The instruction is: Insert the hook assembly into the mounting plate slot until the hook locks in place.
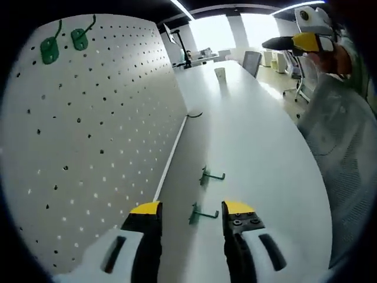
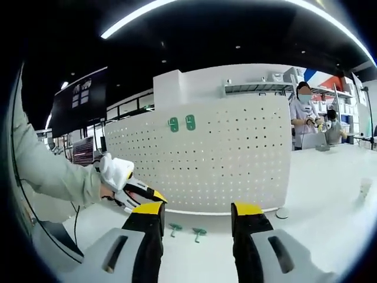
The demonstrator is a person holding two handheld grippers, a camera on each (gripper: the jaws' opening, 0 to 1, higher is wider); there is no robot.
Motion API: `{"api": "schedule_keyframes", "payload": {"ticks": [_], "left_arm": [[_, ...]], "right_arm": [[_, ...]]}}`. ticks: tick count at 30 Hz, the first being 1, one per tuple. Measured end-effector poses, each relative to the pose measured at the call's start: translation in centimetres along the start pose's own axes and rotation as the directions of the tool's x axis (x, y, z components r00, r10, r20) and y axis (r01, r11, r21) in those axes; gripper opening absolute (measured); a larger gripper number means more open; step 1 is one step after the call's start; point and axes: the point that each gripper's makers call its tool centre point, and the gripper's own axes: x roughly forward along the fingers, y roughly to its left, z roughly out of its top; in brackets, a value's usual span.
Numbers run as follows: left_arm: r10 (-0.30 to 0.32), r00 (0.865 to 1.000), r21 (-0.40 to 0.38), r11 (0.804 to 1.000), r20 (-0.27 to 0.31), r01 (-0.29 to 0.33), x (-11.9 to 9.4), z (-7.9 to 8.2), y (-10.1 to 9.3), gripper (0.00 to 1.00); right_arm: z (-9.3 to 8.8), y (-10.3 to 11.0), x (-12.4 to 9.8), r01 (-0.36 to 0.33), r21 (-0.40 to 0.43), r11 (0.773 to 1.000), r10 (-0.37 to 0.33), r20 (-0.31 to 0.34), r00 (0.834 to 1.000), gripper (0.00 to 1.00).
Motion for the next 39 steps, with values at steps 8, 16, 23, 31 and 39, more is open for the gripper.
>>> {"api": "schedule_keyframes", "payload": {"ticks": [8, 16, 23, 31, 39], "left_arm": [[-0.034, 0.999, 0.017, 0.999, -0.031, 0.035, 1.3, -0.7, -0.1, 0.41], [-0.066, 0.996, 0.017, 0.998, -0.067, 0.067, 2.1, -1.8, 0.3, 0.38], [-0.086, 0.991, 0.048, 0.995, -0.100, 0.091, 2.8, -2.7, 0.5, 0.35], [-0.105, 0.986, 0.047, 0.993, -0.128, 0.112, 3.6, -3.7, 0.9, 0.30], [-0.128, 0.982, 0.052, 0.989, -0.136, 0.136, 4.2, -3.9, 0.8, 0.28]], "right_arm": [[-0.3, 0.2, 0.0, -0.003, 0.010, 1.000, 0.003, -0.008, 1.000, 0.43], [-0.7, 0.3, 0.1, -0.004, 0.017, 1.000, 0.004, -0.017, 1.000, 0.43], [-0.9, 0.6, 0.4, -0.007, 0.030, 1.000, 0.008, -0.023, 1.000, 0.43], [-0.9, 0.5, 0.5, -0.004, 0.030, 1.000, 0.005, -0.025, 1.000, 0.42], [-1.1, -0.2, 0.5, 0.011, 0.034, 0.999, -0.010, -0.034, 0.999, 0.42]]}}
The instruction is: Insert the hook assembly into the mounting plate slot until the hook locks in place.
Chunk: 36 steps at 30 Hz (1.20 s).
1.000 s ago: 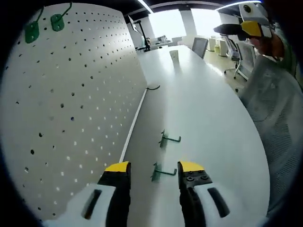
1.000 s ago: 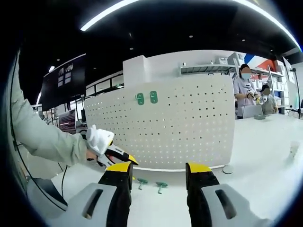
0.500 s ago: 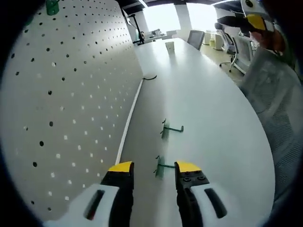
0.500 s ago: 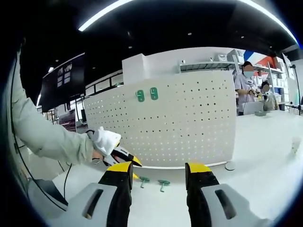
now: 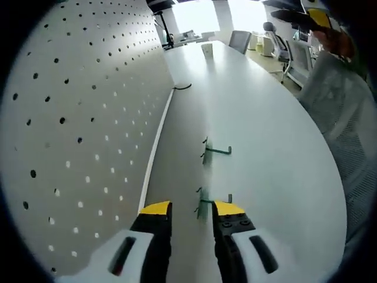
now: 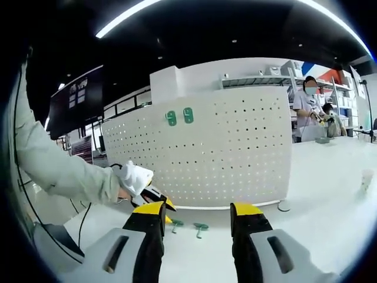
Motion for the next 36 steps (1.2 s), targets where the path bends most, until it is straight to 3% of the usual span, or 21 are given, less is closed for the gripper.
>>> {"api": "schedule_keyframes", "payload": {"ticks": [16, 36], "left_arm": [[-0.039, 0.999, 0.022, 0.999, -0.023, 0.039, 1.2, -1.0, -0.2, 0.21], [-0.075, 0.997, 0.019, 0.997, -0.027, 0.076, 2.3, -1.3, -0.6, 0.18]], "right_arm": [[-0.7, 1.6, 1.0, -0.043, 0.012, 0.999, 0.043, -0.024, 0.999, 0.42], [-1.2, 1.0, 1.3, -0.025, 0.032, 0.999, 0.026, -0.034, 0.999, 0.41]]}}
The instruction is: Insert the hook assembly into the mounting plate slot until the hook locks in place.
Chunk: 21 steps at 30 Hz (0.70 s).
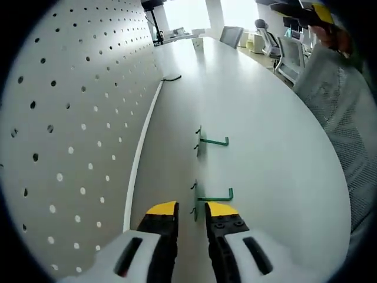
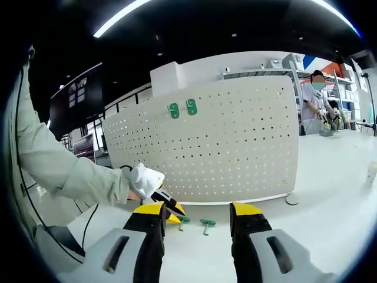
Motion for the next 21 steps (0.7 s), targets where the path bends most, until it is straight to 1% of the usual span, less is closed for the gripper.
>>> {"api": "schedule_keyframes", "payload": {"ticks": [5, 14, 18, 21], "left_arm": [[-0.003, 1.000, -0.006, 1.000, 0.005, 0.003, 0.04, 0.12, -0.02, 0.16], [0.000, 1.000, -0.012, 1.000, 0.001, 0.000, 0.35, 0.04, -0.01, 0.05], [0.000, 1.000, -0.024, 1.000, 0.000, 0.000, 0.39, -0.03, -0.06, 0.04], [0.005, 1.000, -0.049, 0.999, 0.002, -0.005, 0.40, -0.05, -0.03, 0.04]], "right_arm": [[-0.13, -0.13, 0.07, 0.005, 0.004, 1.000, -0.005, -0.003, 1.000, 0.41], [-0.19, -0.19, 0.00, 0.011, 0.002, 1.000, -0.011, -0.004, 1.000, 0.41], [-0.15, -0.14, -0.06, 0.011, -0.003, 1.000, -0.011, -0.002, 1.000, 0.41], [-0.09, -0.04, -0.10, 0.009, -0.003, 1.000, -0.009, -0.001, 1.000, 0.41]]}}
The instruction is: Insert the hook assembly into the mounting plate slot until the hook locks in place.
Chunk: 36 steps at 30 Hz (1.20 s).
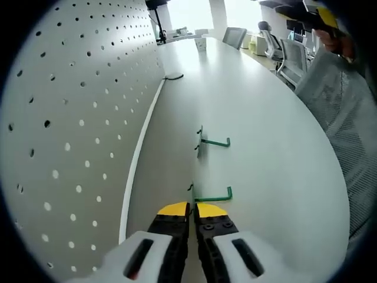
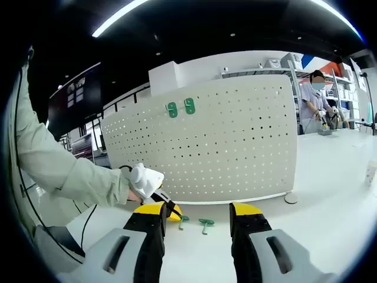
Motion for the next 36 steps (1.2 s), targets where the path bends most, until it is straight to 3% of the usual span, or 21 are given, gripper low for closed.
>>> {"api": "schedule_keyframes", "payload": {"ticks": [5, 14, 36], "left_arm": [[0.033, 0.999, -0.016, 0.999, 0.002, -0.033, -0.2, -0.2, 0.5, 0.04], [0.099, 0.993, -0.082, 0.992, 0.068, -0.094, -1.8, 0.9, 1.8, 0.04], [0.217, 0.969, -0.058, 0.976, 0.116, -0.212, -6.4, 2.6, 2.8, 0.04]], "right_arm": [[0.2, 0.1, -0.1, -0.001, -0.001, 1.000, 0.001, 0.003, 1.000, 0.41], [0.8, 0.2, -0.3, 0.001, -0.005, 1.000, -0.001, 0.018, 1.000, 0.41], [2.6, 1.6, -1.5, -0.020, -0.028, 0.999, 0.021, 0.062, 0.998, 0.41]]}}
